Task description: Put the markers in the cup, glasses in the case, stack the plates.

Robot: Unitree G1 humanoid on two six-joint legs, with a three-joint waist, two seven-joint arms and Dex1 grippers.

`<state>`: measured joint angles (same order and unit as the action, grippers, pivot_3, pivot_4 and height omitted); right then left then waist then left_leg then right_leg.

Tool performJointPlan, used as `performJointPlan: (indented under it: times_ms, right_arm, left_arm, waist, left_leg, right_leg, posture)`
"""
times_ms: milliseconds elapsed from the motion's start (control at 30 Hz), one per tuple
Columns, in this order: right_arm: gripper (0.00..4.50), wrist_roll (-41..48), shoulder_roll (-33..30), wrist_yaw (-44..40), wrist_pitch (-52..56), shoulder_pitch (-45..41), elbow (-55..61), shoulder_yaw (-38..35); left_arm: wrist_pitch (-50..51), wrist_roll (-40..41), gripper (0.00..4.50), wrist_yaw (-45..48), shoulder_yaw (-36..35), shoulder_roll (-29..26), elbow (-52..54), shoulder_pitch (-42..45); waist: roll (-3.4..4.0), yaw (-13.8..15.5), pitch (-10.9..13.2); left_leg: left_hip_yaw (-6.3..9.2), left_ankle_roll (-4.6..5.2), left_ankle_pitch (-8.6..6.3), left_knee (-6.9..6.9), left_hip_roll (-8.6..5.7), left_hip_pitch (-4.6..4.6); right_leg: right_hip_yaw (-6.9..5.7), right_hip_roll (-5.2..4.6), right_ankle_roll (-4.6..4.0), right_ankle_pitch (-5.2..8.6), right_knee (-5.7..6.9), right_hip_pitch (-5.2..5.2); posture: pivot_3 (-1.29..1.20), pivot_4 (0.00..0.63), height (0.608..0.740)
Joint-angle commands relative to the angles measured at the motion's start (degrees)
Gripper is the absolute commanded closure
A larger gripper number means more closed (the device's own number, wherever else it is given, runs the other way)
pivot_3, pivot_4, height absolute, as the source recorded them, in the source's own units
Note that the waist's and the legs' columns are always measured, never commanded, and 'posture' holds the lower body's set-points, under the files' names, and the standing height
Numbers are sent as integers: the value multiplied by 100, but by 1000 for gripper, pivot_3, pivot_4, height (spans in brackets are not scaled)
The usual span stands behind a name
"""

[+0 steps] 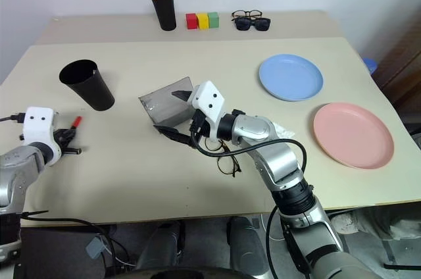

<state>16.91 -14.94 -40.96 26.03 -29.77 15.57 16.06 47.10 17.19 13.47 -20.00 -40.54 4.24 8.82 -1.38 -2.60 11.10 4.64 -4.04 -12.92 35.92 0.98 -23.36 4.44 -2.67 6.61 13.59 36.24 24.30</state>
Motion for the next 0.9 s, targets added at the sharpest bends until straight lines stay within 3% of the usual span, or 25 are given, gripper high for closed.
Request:
performJointPlan:
  times_ms: [33, 167, 267, 433, 567, 733, 900]
  right_arm:
    - [0, -2, 3, 62, -6, -3, 296, -14]
    - [0, 9, -16, 78, -14, 7, 307, -16]
    - [0, 11, 0, 70, -58, -39, 244, -21]
    - [0, -147, 277, 450, -313, -283, -120, -198]
    - [0, -229, 417, 615, -458, -448, -358, -281]
    - [0, -251, 371, 631, -454, -354, -252, -287]
    - [0, -271, 332, 708, -395, -261, -122, -309]
  left_arm:
    - [-317, -361, 4481, -400, -238, -2, -351, 242]
    - [-2148, -634, 4481, -1332, -887, 260, -635, 1050]
    - [-3191, -405, 4481, -1598, -1261, 464, -515, 1819]
    - [-3714, -441, 4481, -970, -497, 611, -347, 2529]
    - [-4262, -829, 4481, -796, 127, 860, -982, 2937]
    - [-5115, -1214, 4481, -954, 429, 1138, -1940, 3070]
    - [-5445, -1374, 4481, -1089, 401, 1160, -2201, 2922]
  waist:
    - [0, 1, 0]
    - [-12, 19, 0]
    - [-14, 63, -1]
    - [-10, 54, -3]
    - [-9, 24, -2]
    - [-8, -14, -2]
    - [-9, 8, -1]
  left_leg:
    - [0, 0, 0, 0, 0, 0]
    - [4, -1, 0, 2, 0, -3]
    - [6, -4, 2, 4, -1, -9]
    - [2, -7, 3, 3, -4, -9]
    - [3, -11, 6, 4, -4, -5]
    - [4, -10, 6, -4, -3, -5]
    - [5, -10, 6, -4, -3, -9]
  right_leg:
    - [0, 0, 0, 0, 0, 0]
    - [-5, 0, 8, -5, -1, 0]
    - [-7, -4, 10, -7, -5, 0]
    - [-6, -7, 11, -8, -8, -2]
    - [-6, -3, 11, -9, -3, -4]
    - [-6, -1, 11, -9, 0, 2]
    - [-6, -3, 11, -9, 0, 3]
  posture:
    - [0, 150, 740]
    - [0, 150, 740]
    - [0, 150, 740]
    - [0, 150, 740]
    - [0, 150, 740]
    - [0, 150, 740]
    - [0, 150, 740]
